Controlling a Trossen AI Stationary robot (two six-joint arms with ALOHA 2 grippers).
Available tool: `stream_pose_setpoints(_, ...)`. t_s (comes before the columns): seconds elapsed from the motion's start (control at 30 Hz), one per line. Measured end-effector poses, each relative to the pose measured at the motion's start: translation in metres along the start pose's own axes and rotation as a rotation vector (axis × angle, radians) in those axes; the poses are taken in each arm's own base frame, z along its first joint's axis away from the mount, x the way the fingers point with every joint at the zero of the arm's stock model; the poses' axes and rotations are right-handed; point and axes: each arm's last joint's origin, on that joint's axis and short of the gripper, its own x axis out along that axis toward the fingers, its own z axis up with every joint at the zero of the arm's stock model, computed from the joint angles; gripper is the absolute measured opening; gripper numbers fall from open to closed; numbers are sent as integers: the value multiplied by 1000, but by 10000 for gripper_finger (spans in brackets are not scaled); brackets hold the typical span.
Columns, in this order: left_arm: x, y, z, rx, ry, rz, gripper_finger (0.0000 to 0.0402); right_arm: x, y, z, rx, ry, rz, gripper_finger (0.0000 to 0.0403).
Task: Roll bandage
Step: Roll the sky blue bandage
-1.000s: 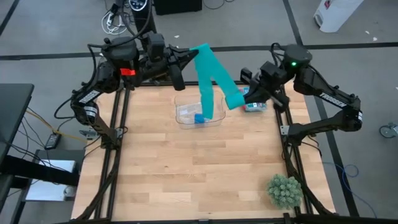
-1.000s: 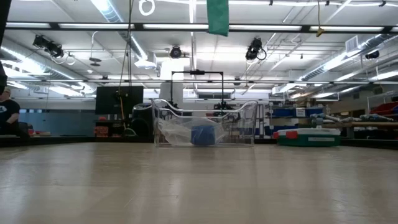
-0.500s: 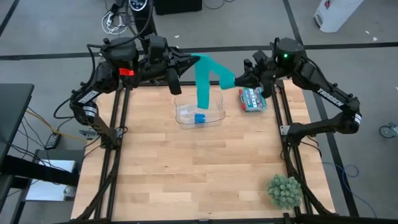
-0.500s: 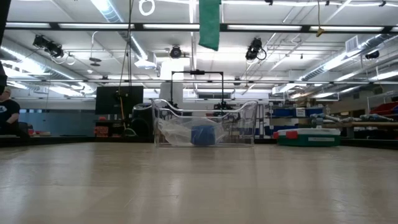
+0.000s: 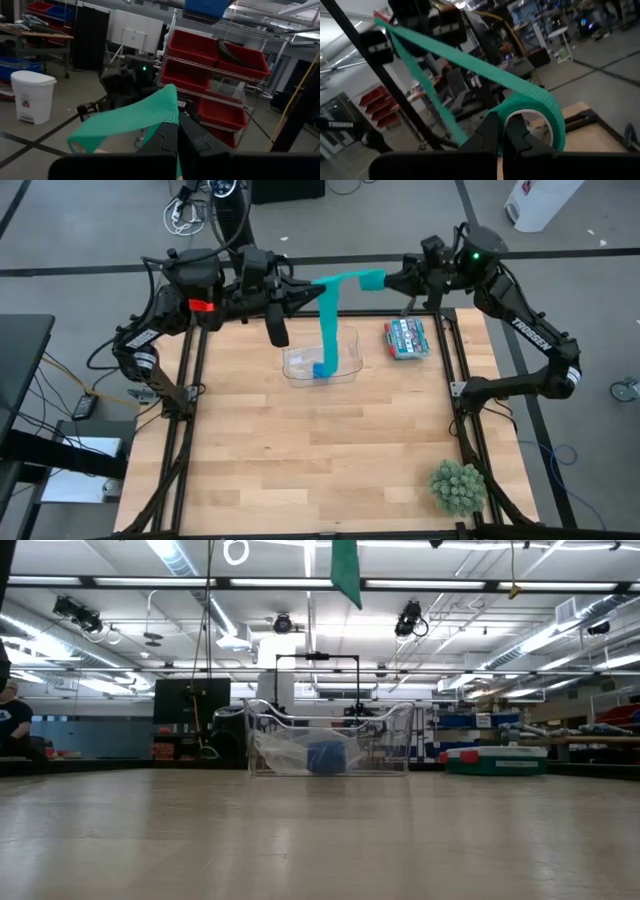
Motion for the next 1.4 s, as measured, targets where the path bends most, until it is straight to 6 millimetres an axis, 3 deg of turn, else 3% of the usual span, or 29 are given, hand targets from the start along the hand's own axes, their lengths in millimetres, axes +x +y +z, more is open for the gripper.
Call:
stream_pose_setpoints(0.23, 24, -7, -18, 3, 33, -15, 3, -5, -1, 10, -48, -91, -32, 0)
stream_pose_setpoints(0.5, 47, -6, -36, 10, 69, 3, 3, -11, 12, 21, -74, -187, 23, 0)
stream_pose_setpoints(1.0, 72, -7, -57, 12, 97, -28, 3, -26, 34, 33, -132, -284, 109, 0)
stream_pose_setpoints(1.4, 93, -6, -80, 20, 162, -36, 3, -25, 38, 34, -120, -314, 130, 0)
